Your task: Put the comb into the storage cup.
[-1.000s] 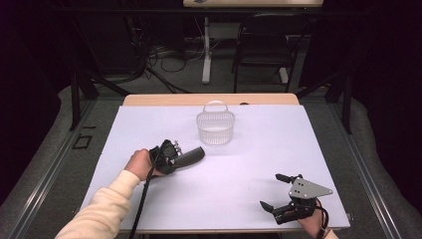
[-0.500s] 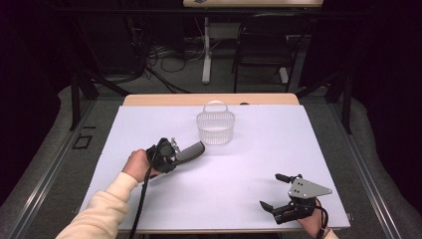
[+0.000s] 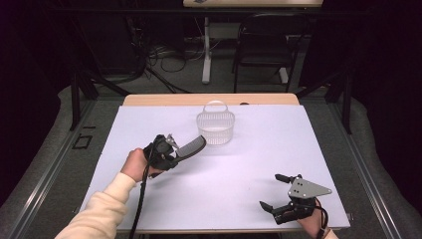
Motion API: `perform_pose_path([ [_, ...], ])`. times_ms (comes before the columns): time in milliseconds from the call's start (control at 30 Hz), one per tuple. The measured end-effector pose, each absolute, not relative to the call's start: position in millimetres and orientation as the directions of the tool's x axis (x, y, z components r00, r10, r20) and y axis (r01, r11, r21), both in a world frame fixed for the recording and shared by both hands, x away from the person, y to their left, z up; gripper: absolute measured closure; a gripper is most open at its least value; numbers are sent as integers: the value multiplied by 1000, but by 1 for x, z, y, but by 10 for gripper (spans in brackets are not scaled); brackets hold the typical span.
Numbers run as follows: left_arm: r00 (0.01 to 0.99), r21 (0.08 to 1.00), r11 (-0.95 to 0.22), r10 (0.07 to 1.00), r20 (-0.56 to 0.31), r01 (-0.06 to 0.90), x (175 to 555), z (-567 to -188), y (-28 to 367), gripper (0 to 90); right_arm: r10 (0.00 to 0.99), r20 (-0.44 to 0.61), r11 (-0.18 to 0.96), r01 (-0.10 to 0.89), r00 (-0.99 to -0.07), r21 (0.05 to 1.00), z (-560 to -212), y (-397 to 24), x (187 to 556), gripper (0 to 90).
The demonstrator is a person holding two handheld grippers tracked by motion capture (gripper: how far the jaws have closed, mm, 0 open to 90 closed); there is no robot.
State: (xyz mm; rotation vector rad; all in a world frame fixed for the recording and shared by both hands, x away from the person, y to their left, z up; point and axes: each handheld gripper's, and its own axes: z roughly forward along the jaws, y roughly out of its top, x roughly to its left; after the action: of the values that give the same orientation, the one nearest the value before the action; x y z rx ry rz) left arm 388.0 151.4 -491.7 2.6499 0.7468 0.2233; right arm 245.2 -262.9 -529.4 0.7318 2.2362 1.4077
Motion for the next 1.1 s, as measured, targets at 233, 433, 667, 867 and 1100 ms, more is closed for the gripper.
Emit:
perform_pose_path([
  [233,836,422,-770,546,48,479,383,-487,155,722,620,-48,353,224,-783,908,-530,-263,246,2],
  [433,829,456,-754,557,59,474,378,-481,158,723,620,-43,353,229,-784,907,-530,-263,246,2],
  [667,819,498,-734,568,77,462,377,-479,158,723,615,-44,356,229,-787,906,-530,-261,247,2],
  [867,808,526,-713,584,78,464,377,-481,157,723,616,-42,359,233,-787,904,-530,-262,247,2],
  [1100,796,558,-690,600,83,461,375,-480,158,723,611,-39,363,236,-790,902,-531,-260,247,2],
])
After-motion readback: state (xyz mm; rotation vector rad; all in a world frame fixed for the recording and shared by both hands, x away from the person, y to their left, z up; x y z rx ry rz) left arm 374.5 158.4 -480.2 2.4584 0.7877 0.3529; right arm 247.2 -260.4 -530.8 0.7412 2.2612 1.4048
